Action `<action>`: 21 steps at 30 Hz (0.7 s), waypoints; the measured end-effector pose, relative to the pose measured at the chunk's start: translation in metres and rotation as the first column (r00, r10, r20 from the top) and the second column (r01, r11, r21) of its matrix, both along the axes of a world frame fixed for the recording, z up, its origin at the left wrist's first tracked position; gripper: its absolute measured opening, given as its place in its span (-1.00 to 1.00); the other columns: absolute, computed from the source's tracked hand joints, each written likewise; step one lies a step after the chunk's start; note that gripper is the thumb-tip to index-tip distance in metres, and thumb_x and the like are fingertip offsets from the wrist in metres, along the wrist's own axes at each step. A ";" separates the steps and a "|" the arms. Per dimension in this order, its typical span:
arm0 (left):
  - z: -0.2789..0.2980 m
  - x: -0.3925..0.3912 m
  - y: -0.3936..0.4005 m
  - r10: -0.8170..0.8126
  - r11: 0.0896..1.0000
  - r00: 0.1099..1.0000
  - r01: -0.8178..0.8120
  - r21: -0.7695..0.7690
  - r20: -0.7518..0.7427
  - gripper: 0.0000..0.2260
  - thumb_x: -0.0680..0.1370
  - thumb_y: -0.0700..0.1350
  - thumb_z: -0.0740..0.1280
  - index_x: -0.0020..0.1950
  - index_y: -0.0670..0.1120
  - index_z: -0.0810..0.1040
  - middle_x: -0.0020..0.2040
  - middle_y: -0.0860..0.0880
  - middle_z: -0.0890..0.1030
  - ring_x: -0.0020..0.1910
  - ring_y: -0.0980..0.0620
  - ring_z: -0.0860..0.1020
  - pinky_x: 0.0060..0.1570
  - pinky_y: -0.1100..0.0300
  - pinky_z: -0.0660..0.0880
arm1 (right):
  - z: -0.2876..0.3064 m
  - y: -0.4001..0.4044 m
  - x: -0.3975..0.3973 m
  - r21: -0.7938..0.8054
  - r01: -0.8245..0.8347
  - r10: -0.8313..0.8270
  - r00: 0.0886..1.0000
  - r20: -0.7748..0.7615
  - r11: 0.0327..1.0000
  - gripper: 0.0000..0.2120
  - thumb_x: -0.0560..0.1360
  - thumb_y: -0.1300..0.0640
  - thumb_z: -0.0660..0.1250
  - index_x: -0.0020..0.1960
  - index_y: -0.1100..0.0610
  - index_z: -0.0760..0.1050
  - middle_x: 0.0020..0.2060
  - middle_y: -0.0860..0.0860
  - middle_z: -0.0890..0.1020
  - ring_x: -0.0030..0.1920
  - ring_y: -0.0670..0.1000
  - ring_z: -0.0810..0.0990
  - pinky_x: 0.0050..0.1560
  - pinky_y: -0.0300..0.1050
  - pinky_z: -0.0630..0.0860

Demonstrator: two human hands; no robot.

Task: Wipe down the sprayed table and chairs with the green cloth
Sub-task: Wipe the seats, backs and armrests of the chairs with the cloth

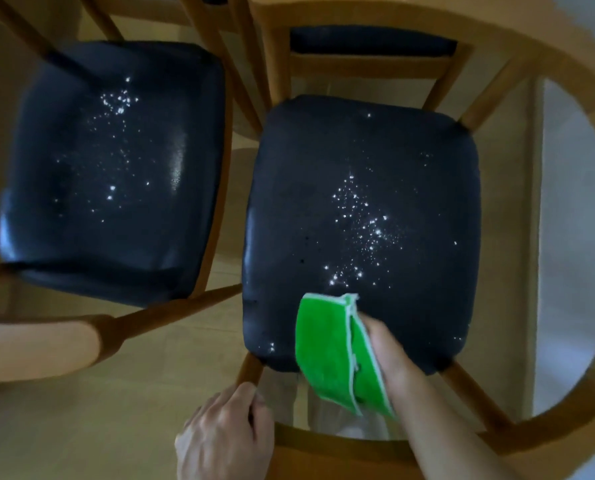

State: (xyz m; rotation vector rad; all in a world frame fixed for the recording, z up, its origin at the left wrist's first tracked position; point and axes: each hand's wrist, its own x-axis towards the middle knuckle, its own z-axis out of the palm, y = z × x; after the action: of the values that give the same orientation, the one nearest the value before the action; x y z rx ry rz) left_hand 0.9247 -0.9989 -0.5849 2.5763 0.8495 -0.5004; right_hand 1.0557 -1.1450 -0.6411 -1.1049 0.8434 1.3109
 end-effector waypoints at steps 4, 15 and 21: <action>0.000 0.000 0.000 -0.031 0.999 0.999 0.032 -0.019 0.027 -0.80 0.36 0.00 0.16 -0.46 0.02 0.40 -0.48 0.11 0.44 -0.50 0.10 0.46 -0.52 0.25 0.35 | 0.003 -0.024 0.064 -0.085 0.282 -0.249 0.927 0.281 0.956 -0.45 0.54 -0.26 0.08 -0.19 0.04 0.72 -0.12 0.16 0.71 -0.19 0.18 0.71 -0.32 0.04 0.62; -0.006 0.007 0.004 -0.076 0.979 0.997 0.081 -0.186 0.036 -0.78 0.29 0.01 0.14 -0.52 -0.03 0.41 -0.54 0.09 0.41 -0.59 0.09 0.41 -0.53 0.22 0.43 | -0.107 0.016 0.146 -0.811 -0.361 0.887 0.215 0.409 0.461 -0.49 0.66 -0.04 -0.16 0.59 -0.01 -0.12 0.57 0.06 -0.18 0.55 0.14 -0.20 0.49 0.22 -0.15; -0.029 0.028 0.027 0.098 0.923 0.961 -0.185 -0.338 -0.258 -0.83 0.41 0.17 0.18 -0.19 0.22 0.55 -0.41 0.25 0.56 -0.30 0.40 0.49 -0.39 0.49 0.39 | -0.134 0.022 0.131 -0.915 -0.240 0.945 0.095 0.311 0.325 -0.44 0.64 -0.16 -0.17 0.57 -0.04 -0.22 0.55 0.01 -0.30 0.53 0.15 -0.30 0.45 0.26 -0.23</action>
State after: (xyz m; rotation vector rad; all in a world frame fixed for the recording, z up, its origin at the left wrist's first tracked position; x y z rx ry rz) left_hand 0.9530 -0.9719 -0.6139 2.1305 0.9184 -0.8471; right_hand 1.1866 -1.1229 -0.7753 -2.7760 -0.1941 0.7724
